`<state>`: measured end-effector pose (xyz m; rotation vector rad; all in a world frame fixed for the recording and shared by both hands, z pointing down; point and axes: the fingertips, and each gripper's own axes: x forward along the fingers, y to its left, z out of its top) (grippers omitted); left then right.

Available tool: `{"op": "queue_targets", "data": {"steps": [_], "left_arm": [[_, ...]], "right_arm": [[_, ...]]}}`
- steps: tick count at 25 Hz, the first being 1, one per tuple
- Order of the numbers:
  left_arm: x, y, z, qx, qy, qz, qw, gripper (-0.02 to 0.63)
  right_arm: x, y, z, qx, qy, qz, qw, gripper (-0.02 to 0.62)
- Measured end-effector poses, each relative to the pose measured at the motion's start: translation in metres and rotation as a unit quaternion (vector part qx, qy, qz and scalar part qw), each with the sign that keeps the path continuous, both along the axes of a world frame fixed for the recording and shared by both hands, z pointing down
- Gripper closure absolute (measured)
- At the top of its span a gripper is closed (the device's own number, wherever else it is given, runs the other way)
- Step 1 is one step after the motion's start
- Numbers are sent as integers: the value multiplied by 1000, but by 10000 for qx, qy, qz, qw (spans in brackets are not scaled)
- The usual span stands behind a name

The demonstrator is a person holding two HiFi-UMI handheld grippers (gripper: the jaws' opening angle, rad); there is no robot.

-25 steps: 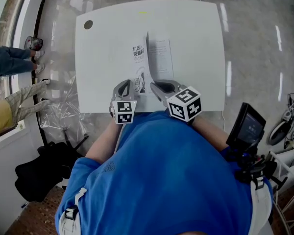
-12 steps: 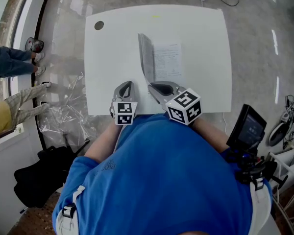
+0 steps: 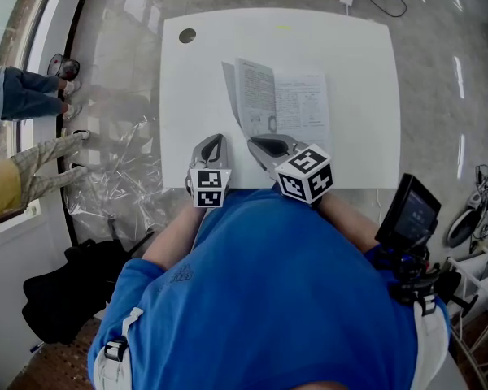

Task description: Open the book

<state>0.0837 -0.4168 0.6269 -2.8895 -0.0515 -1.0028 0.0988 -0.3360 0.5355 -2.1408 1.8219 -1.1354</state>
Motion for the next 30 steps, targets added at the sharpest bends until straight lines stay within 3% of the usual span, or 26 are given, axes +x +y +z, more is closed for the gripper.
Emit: {"op": "queue_targets", "data": {"steps": [15, 30], "left_arm": [[-26, -24, -10, 54, -112, -183, 9998, 600], [-80, -80, 3, 16, -109, -185, 9998, 600]], "right_arm": [[-16, -27, 54, -830, -19, -240, 9963, 578], [-53, -79, 123, -2005, 418, -345, 9782, 565]]}}
